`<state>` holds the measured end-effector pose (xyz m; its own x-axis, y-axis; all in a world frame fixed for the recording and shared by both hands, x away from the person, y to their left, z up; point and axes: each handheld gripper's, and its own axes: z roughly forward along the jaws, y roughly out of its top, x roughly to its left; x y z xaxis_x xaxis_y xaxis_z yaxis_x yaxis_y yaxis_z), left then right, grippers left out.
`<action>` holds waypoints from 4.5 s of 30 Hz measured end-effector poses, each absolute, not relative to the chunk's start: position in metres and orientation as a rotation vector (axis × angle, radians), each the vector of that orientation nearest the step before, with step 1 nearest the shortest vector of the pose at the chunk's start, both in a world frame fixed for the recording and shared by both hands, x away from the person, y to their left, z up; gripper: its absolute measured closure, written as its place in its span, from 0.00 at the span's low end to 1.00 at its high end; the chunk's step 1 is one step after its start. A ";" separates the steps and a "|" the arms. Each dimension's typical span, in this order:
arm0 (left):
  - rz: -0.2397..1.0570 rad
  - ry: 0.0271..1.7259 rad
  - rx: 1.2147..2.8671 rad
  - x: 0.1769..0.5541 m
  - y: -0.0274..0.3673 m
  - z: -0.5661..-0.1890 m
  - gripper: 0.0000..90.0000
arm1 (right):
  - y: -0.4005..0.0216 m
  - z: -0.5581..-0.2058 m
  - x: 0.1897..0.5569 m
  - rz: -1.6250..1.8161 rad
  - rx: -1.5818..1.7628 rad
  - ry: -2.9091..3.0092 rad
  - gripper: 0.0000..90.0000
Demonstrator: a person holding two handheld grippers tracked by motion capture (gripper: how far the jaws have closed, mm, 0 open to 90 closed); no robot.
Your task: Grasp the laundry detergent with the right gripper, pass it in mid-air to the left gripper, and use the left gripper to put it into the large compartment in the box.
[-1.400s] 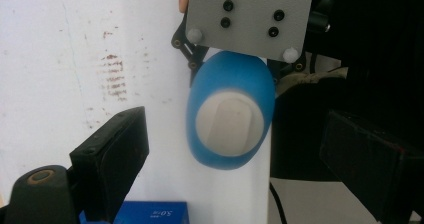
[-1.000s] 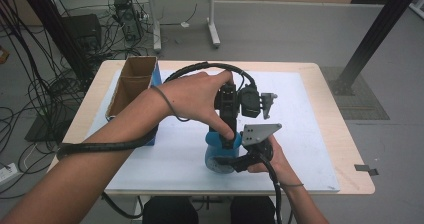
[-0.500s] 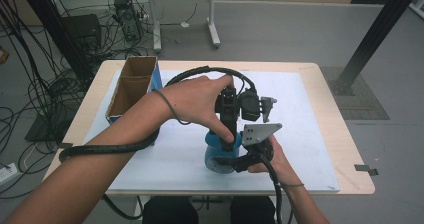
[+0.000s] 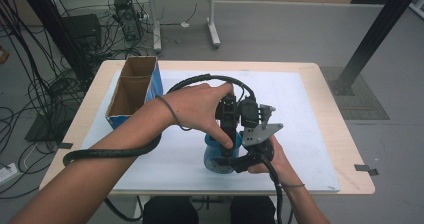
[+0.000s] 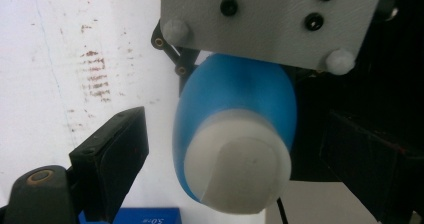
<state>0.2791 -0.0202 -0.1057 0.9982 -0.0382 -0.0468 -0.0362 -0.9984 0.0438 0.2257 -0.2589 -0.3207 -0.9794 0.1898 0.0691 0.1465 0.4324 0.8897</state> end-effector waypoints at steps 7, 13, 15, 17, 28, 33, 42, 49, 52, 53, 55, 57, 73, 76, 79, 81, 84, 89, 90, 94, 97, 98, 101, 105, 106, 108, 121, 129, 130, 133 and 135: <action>-0.081 -0.063 3.098 0.279 -0.020 -0.111 0.14 | -0.258 -0.319 0.224 1.637 0.300 2.614 0.49; -0.047 -0.076 3.091 0.274 -0.020 -0.112 0.15 | -0.259 -0.317 0.223 1.637 0.296 2.608 0.49; -0.041 -0.080 3.087 0.273 -0.020 -0.113 0.15 | -0.260 -0.317 0.223 1.652 0.297 2.606 0.49; -0.034 -0.090 3.087 0.272 -0.020 -0.113 0.15 | -0.260 -0.316 0.222 1.653 0.295 2.604 0.49; -0.063 -0.090 3.114 0.273 -0.025 -0.115 0.20 | -0.261 -0.316 0.221 1.662 0.295 2.603 0.49; -0.075 -0.085 3.120 0.274 -0.026 -0.114 0.25 | -0.260 -0.316 0.220 1.666 0.297 2.600 0.49; -0.079 -0.093 3.127 0.274 -0.026 -0.115 0.38 | -0.260 -0.315 0.220 1.669 0.297 2.599 0.49; -0.080 -0.092 3.137 0.273 -0.028 -0.115 0.40 | -0.261 -0.315 0.221 1.672 0.297 2.599 0.49; -0.079 -0.087 3.139 0.273 -0.029 -0.114 0.41 | -0.261 -0.315 0.221 1.675 0.297 2.599 0.49; -0.079 -0.087 3.139 0.273 -0.029 -0.114 0.41 | -0.261 -0.315 0.221 1.676 0.296 2.598 0.49; -0.068 -0.082 3.136 0.272 -0.029 -0.112 0.41 | -0.262 -0.315 0.221 1.683 0.299 2.591 0.49; -0.062 -0.076 3.130 0.271 -0.028 -0.112 0.41 | -0.263 -0.315 0.221 1.688 0.299 2.591 0.49; -0.056 -0.045 3.116 0.271 -0.028 -0.108 0.41 | -0.269 -0.317 0.222 1.723 0.302 2.574 0.49; -0.050 -0.046 3.108 0.270 -0.027 -0.107 0.41 | -0.269 -0.317 0.222 1.726 0.302 2.571 0.48; -0.050 -0.045 3.106 0.270 -0.026 -0.107 0.41 | -0.269 -0.316 0.222 1.722 0.298 2.571 0.48; -0.055 -0.043 3.110 0.271 -0.026 -0.107 0.41 | -0.269 -0.316 0.223 1.725 0.299 2.573 0.48; -0.053 -0.044 3.109 0.271 -0.026 -0.107 0.41 | -0.268 -0.317 0.223 1.728 0.302 2.571 0.48; -0.051 -0.045 3.100 0.271 -0.023 -0.107 0.41 | -0.268 -0.317 0.222 1.727 0.305 2.568 0.48; -0.049 -0.044 3.099 0.271 -0.022 -0.107 0.41 | -0.268 -0.317 0.223 1.729 0.305 2.568 0.48; -0.057 -0.043 3.099 0.272 -0.022 -0.108 0.41 | -0.267 -0.318 0.223 1.727 0.305 2.571 0.48; -0.056 -0.044 3.100 0.273 -0.021 -0.108 0.41 | -0.266 -0.318 0.224 1.729 0.307 2.573 0.48; -0.053 -0.044 3.096 0.272 -0.020 -0.108 0.41 | -0.266 -0.318 0.224 1.729 0.307 2.574 0.48; -0.053 -0.042 3.092 0.273 -0.019 -0.108 0.41 | -0.266 -0.318 0.224 1.733 0.308 2.571 0.48; -0.052 -0.039 3.093 0.273 -0.019 -0.108 0.41 | -0.266 -0.318 0.225 1.734 0.310 2.572 0.48; -0.055 -0.038 3.091 0.273 -0.018 -0.108 0.41 | -0.266 -0.318 0.225 1.733 0.309 2.572 0.48; -0.053 -0.037 3.089 0.273 -0.018 -0.108 0.41 | -0.265 -0.318 0.225 1.731 0.307 2.575 0.48; -0.051 -0.029 3.080 0.273 -0.015 -0.106 0.41 | -0.265 -0.318 0.225 1.736 0.304 2.570 0.48; -0.051 -0.024 3.073 0.273 -0.013 -0.107 0.41 | -0.265 -0.317 0.225 1.735 0.306 2.569 0.48; -0.051 -0.026 3.076 0.273 -0.013 -0.107 0.41 | -0.264 -0.318 0.225 1.736 0.307 2.571 0.48; -0.050 -0.025 3.077 0.273 -0.013 -0.107 0.41 | -0.264 -0.318 0.226 1.737 0.306 2.571 0.48; -0.049 -0.026 3.078 0.273 -0.013 -0.107 0.41 | -0.264 -0.318 0.226 1.740 0.305 2.570 0.48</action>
<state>0.2729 -0.0133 -0.1067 0.9993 -0.0181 -0.0314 -0.0161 -0.9979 0.0632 0.2259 -0.2639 -0.3180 -0.9806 0.1739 0.0903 0.1484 0.3581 0.9218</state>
